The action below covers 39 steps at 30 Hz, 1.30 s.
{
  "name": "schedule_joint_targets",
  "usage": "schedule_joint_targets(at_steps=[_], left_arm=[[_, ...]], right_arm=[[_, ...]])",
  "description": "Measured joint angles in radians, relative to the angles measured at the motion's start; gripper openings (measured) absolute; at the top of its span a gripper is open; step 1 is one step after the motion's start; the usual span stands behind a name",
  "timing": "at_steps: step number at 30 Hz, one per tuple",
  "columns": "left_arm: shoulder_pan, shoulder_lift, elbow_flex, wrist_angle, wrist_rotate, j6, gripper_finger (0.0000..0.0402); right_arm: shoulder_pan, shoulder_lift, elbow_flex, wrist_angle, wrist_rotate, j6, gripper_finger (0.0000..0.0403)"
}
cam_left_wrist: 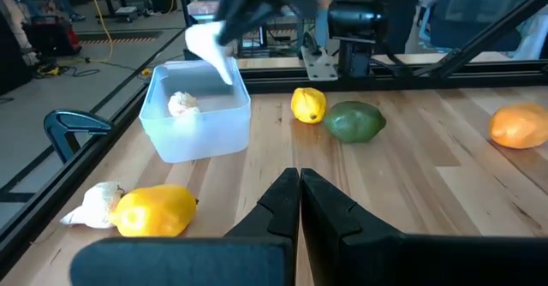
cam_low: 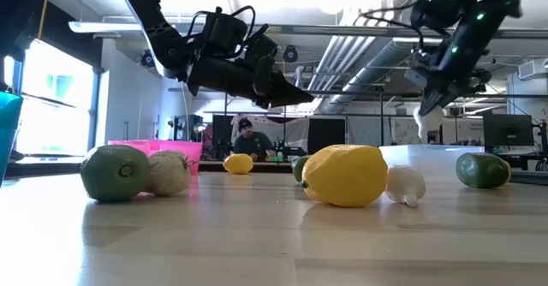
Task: Sort produce into baskets
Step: Put the white garlic in the transparent bin
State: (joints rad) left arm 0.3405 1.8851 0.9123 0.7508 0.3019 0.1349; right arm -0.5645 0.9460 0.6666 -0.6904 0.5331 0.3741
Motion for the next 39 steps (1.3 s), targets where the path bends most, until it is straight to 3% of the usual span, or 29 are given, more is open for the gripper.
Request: schedule_joint_targets(at_steps=[4,9,30,39], left_arm=[[0.0,0.0,0.0,0.0,0.0,0.0,0.0],[0.0,0.0,0.0,-0.001,0.0,0.0,0.0],[0.0,0.0,0.0,-0.007,0.0,-0.003,0.0],[0.0,0.0,0.0,-0.015,-0.001,-0.012,0.0]], right_arm=[[-0.149,0.045,0.0,0.011,-0.054,-0.076,0.0104],[-0.257,0.111,0.0,0.022,-0.057,-0.107,0.0104],[-0.238,0.263,0.0,0.045,0.025,-0.015,0.0105],[-0.238,0.322,0.0,0.042,0.013,0.045,0.0172]])
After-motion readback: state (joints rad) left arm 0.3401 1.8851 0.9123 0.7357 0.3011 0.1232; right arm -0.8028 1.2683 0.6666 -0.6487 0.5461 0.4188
